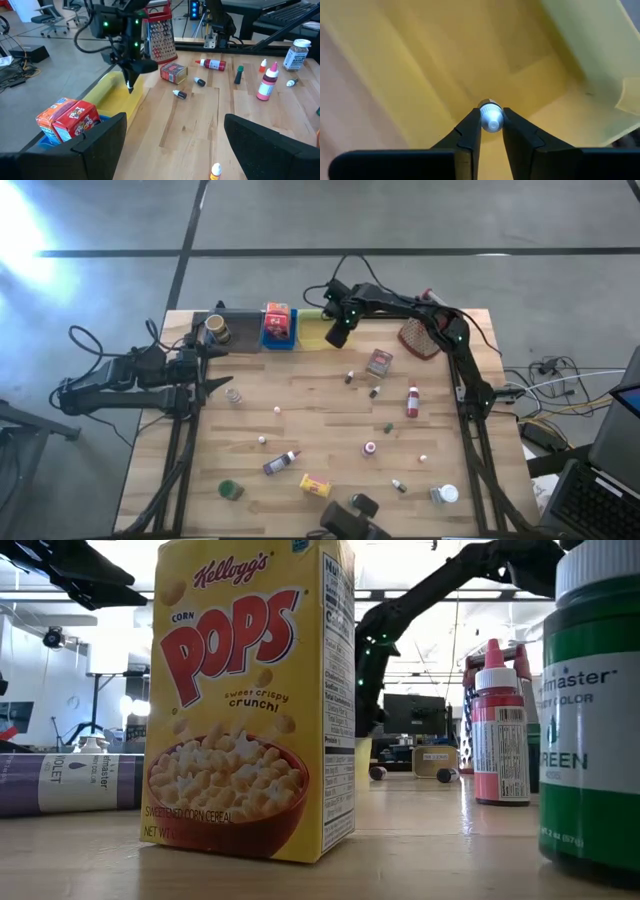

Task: Pick & Place Kitchen Items
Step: Put the black food coloring bottle into the yellow bin

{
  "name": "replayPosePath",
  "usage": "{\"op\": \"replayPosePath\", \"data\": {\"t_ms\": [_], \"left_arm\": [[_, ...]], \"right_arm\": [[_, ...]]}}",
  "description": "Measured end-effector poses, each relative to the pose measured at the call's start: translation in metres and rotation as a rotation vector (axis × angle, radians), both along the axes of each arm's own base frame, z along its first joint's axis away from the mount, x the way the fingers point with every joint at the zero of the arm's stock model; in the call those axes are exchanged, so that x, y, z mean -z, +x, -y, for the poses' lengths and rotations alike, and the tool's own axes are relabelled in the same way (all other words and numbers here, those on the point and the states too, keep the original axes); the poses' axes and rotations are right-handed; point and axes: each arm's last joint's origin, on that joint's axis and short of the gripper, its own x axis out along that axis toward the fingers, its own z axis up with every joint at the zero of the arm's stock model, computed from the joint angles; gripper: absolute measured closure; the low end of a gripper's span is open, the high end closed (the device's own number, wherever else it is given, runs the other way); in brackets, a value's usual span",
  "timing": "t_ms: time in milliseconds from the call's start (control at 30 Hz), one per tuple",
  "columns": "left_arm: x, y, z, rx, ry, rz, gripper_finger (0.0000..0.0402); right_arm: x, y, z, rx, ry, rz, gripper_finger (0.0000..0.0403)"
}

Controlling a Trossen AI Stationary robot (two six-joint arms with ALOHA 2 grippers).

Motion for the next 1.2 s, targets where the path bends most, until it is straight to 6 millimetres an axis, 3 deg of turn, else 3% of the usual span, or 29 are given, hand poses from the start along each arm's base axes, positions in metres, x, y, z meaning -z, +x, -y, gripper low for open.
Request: {"op": "replayPosePath", "data": {"t_ms": [1200], "left_arm": [[0.0003, -0.0002, 0.0000, 0.000, 0.000, -0.003, 0.0062]], "right_arm": [[-0.0024, -0.0009, -0.0009, -0.014, -0.003, 0.043, 0.0329]]}}
